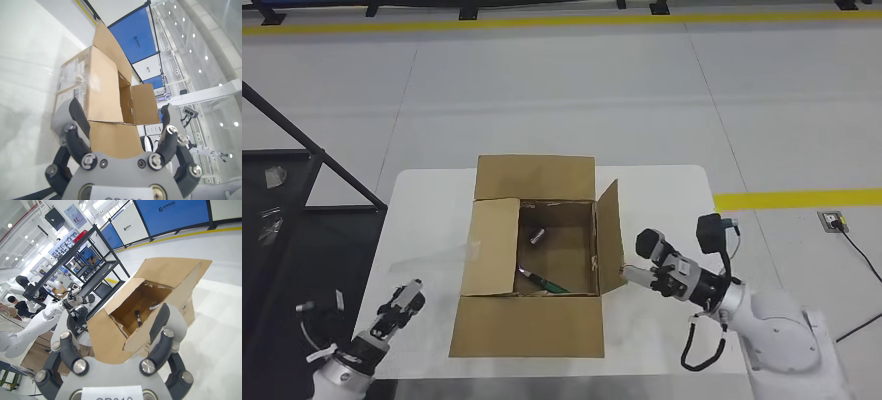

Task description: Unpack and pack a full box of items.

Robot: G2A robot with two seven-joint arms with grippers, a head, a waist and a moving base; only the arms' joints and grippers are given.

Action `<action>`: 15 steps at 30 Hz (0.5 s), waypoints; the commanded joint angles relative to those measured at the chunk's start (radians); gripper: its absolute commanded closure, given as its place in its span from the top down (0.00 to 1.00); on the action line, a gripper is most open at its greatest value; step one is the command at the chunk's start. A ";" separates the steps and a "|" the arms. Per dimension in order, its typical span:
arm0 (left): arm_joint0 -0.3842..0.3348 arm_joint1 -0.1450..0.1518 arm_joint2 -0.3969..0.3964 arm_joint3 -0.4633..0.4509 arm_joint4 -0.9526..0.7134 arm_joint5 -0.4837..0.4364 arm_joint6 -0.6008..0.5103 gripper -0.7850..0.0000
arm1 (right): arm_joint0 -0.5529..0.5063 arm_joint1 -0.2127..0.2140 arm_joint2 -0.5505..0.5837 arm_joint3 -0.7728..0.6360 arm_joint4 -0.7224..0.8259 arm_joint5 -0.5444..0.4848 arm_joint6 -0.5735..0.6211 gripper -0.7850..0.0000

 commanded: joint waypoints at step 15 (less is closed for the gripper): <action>-0.021 0.062 -0.058 0.190 -0.160 -0.196 -0.735 1.00 | 0.390 -0.012 -0.300 0.390 0.120 -0.041 0.123 1.00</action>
